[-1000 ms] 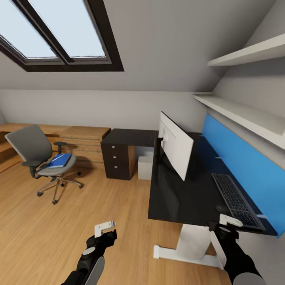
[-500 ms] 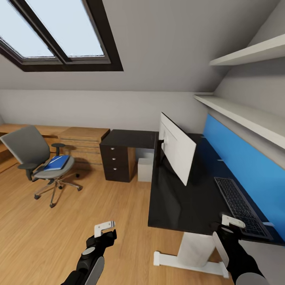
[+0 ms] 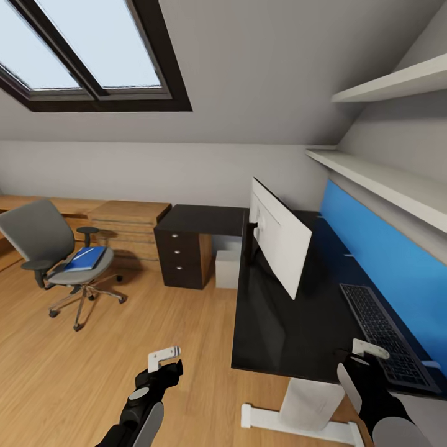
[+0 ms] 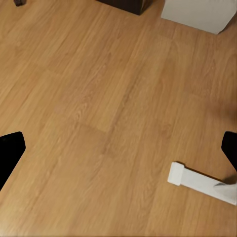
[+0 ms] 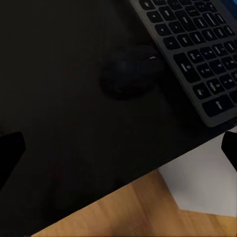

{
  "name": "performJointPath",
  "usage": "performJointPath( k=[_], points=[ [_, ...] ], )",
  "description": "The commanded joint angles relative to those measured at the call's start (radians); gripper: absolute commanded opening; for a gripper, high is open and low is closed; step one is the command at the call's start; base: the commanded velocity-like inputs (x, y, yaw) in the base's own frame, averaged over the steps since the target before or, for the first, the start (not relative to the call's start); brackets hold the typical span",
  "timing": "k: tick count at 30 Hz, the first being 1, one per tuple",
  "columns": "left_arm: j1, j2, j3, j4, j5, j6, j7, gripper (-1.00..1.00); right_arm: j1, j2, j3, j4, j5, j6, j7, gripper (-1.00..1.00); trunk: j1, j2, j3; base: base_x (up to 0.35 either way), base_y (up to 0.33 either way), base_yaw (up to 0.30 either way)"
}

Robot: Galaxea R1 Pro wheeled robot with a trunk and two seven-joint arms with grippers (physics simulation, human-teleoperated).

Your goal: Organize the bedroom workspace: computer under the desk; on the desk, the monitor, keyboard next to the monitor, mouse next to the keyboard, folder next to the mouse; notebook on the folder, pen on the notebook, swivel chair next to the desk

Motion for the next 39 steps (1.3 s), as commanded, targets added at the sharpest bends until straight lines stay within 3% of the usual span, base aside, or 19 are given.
performJointPath(
  k=[1,14,31,36,39],
  points=[
    [-0.001,0.000,-0.002,-0.002,0.009,0.002,0.009,1.00,-0.001,-0.001,0.001,-0.001,-0.008,0.004,-0.005,1.00,0.001,-0.002,-0.002,0.085,0.000,0.000],
    [-0.001,0.000,-0.002,-0.002,0.010,0.002,0.008,1.00,-0.001,-0.004,0.001,0.000,-0.008,0.004,-0.005,1.00,0.001,-0.002,-0.002,0.107,0.000,0.000],
    [-0.001,0.000,-0.002,-0.002,0.011,0.002,0.008,1.00,-0.001,-0.030,-0.004,0.000,-0.015,0.001,-0.005,1.00,0.001,-0.002,-0.002,0.031,0.000,0.000],
    [-0.001,0.000,-0.002,-0.002,0.011,0.002,0.008,1.00,-0.001,-0.052,-0.037,0.000,-0.072,-0.007,-0.002,1.00,0.001,-0.002,-0.002,0.000,0.000,0.000],
    [-0.001,0.000,-0.002,-0.001,0.011,0.002,0.008,1.00,-0.001,-0.079,-0.047,0.000,-0.155,-0.008,0.011,1.00,0.001,-0.002,-0.002,0.000,0.000,0.000]
  ],
)
